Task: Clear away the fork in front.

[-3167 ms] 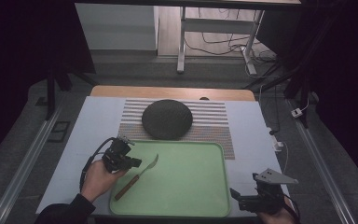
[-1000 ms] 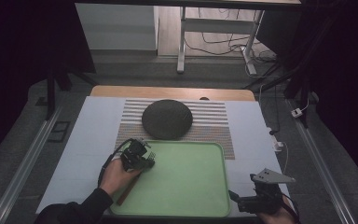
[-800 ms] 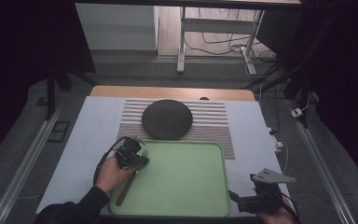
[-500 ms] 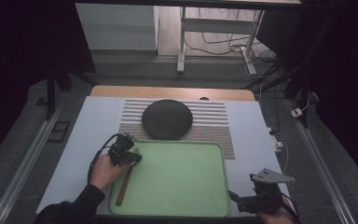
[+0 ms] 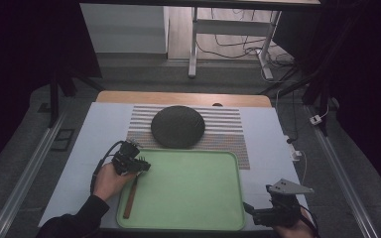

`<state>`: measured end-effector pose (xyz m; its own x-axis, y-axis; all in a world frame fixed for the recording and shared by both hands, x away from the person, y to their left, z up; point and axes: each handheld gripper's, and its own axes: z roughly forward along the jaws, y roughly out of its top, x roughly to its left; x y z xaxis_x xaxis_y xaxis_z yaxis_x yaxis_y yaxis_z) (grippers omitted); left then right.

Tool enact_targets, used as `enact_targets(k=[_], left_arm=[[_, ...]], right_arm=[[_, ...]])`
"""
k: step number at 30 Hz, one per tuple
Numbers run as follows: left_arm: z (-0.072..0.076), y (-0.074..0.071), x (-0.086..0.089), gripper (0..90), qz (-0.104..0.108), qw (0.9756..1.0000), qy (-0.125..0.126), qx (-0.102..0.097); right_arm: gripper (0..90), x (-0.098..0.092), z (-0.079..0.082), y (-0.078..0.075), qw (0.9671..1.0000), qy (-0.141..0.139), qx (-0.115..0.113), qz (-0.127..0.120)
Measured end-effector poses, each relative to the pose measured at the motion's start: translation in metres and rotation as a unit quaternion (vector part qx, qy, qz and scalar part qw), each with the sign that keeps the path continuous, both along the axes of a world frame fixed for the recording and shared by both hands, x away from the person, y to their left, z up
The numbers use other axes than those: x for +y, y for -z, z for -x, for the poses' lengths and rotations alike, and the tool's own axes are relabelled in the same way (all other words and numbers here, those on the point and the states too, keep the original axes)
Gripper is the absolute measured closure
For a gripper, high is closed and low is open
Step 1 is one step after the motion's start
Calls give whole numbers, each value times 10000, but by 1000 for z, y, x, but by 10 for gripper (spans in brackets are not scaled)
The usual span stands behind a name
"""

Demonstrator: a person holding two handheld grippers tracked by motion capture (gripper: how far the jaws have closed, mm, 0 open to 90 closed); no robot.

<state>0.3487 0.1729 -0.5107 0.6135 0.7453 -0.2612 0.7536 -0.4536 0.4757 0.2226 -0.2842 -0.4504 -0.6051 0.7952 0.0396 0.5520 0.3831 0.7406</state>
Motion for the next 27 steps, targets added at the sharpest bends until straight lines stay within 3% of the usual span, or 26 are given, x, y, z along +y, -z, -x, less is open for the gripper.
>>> enact_targets(k=[1,6,9,14,17,22,27], left_arm=[[3,-4,-1,719,14,9999,71,-136],[10,-11,2,598,172,9992,161,-326],[18,-20,7,519,351,9978,279,-487],[30,-31,11,391,454,9961,338,-679],[39,-35,16,325,678,9943,327,-751],[50,-40,24,274,818,9928,307,-816],[68,-46,39,222,1031,9905,121,-906]], right_arm=[[27,0,0,0,10000,2,-1,0],[27,0,0,0,10000,3,-1,-12],[27,0,0,0,10000,6,3,-5],[27,0,0,0,10000,15,8,-6],[27,0,0,0,10000,15,3,-9],[27,0,0,0,10000,16,1,-4],[27,-1,0,0,10000,9,4,-25]])
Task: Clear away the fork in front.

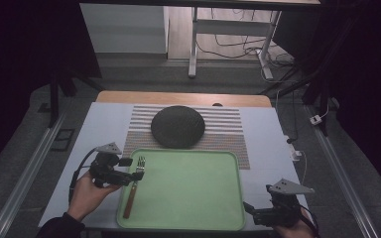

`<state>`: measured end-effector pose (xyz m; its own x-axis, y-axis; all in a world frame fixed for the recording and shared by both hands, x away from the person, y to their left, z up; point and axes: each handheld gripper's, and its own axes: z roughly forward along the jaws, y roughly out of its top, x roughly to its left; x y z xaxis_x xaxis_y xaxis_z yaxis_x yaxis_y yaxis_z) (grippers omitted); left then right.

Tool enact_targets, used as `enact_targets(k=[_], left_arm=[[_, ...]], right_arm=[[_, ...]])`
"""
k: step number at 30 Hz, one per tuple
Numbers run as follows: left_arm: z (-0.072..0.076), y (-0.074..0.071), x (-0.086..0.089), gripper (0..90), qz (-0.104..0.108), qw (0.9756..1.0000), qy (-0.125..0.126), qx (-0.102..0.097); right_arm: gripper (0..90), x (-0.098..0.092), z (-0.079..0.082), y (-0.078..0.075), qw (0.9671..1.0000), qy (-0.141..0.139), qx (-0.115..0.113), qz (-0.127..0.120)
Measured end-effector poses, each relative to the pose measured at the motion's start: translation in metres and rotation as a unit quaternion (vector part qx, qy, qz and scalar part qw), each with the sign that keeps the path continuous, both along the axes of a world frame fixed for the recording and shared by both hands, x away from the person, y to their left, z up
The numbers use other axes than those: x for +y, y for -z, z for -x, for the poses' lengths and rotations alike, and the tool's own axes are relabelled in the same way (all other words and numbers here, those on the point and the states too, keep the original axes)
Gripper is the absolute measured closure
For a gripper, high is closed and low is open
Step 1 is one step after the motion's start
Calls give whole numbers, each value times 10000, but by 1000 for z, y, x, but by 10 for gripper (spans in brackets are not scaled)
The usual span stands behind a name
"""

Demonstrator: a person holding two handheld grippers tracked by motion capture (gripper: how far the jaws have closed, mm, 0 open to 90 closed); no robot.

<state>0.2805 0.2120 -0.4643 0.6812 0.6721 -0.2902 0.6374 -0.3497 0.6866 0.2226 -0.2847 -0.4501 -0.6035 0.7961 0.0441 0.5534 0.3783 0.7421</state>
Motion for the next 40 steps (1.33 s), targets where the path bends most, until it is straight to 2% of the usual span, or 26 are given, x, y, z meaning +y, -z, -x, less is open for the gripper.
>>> enact_targets(k=[12,19,23,28,30,33,37,40], left_arm=[[34,-5,33,127,252,9990,-309,-181],[54,-2,52,49,326,9971,-541,-416],[64,4,64,34,394,9964,-665,-340],[70,9,70,19,376,9960,-754,-295],[75,11,73,11,302,9961,-803,-227],[78,10,75,7,283,9957,-850,-248],[80,11,75,9,68,9949,-997,-167],[80,11,74,1,5,9947,-1027,-98]], right_arm=[[27,0,0,0,10000,5,16,-10],[27,-1,-1,0,10000,26,44,-21],[27,-1,-1,0,10000,70,25,-60],[27,-1,-1,0,10000,74,27,-51],[27,0,-1,0,10000,58,36,-18],[27,0,-1,0,10000,52,32,-16],[27,1,-1,0,10000,61,25,5],[27,1,-1,1,10000,46,29,43]])
